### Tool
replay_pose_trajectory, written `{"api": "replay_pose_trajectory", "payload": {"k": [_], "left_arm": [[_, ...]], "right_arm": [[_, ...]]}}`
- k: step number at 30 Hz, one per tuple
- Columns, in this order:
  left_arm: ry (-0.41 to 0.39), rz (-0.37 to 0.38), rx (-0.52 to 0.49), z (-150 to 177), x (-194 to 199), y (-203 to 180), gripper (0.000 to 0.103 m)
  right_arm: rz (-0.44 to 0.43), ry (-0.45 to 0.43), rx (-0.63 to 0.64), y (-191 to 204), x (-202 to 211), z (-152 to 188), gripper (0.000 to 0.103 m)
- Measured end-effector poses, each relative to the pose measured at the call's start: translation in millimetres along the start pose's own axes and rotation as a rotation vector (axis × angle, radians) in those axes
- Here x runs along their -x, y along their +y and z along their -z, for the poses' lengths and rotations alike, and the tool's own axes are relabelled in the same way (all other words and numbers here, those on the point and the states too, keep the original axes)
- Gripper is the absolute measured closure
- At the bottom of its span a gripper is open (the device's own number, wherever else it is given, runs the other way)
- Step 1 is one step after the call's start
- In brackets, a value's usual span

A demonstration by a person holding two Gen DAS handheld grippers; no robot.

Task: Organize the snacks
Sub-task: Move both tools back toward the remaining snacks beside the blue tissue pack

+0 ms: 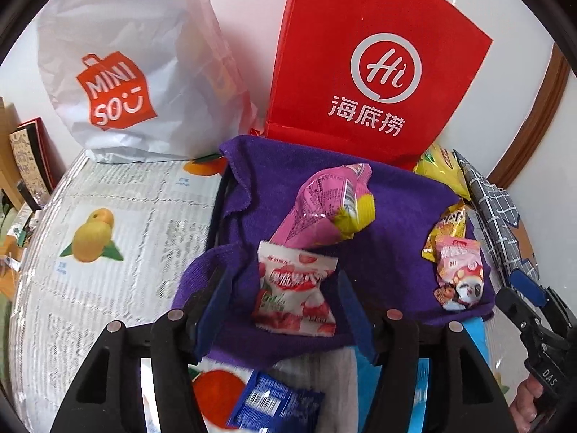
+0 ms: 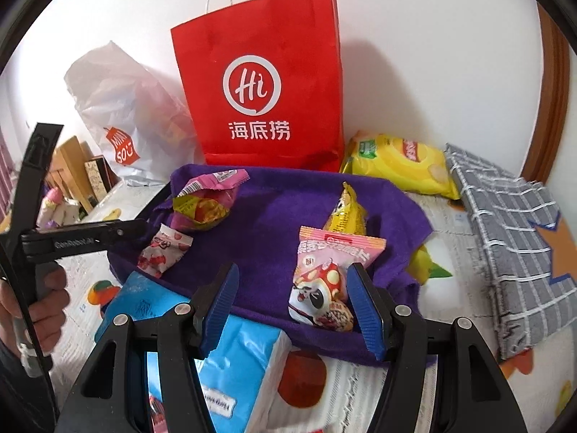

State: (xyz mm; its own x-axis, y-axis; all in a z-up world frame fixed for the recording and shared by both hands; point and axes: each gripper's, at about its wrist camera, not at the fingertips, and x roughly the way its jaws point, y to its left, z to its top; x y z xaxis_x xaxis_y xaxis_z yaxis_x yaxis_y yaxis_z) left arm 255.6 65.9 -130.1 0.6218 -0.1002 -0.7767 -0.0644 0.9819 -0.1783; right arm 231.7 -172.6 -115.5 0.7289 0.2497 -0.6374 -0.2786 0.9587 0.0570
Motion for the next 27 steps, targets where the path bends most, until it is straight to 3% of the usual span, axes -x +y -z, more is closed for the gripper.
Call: {"api": "replay_pose_trajectory", "payload": {"k": [9, 15, 27], "left_arm": [[0.034, -0.011, -0.006, 31, 28, 15, 0.043], [0.035, 0.000, -0.009, 49, 49, 24, 0.042], [0.037, -0.011, -0.007, 71, 67, 31, 0.041]], "right_arm": [[0.070, 0.025, -0.004, -1, 29, 29, 0.041], [0.015, 0.110, -0.058, -14, 36, 64, 0.041], [0.011, 0.157, -0.057, -9, 46, 105, 0.042]]}}
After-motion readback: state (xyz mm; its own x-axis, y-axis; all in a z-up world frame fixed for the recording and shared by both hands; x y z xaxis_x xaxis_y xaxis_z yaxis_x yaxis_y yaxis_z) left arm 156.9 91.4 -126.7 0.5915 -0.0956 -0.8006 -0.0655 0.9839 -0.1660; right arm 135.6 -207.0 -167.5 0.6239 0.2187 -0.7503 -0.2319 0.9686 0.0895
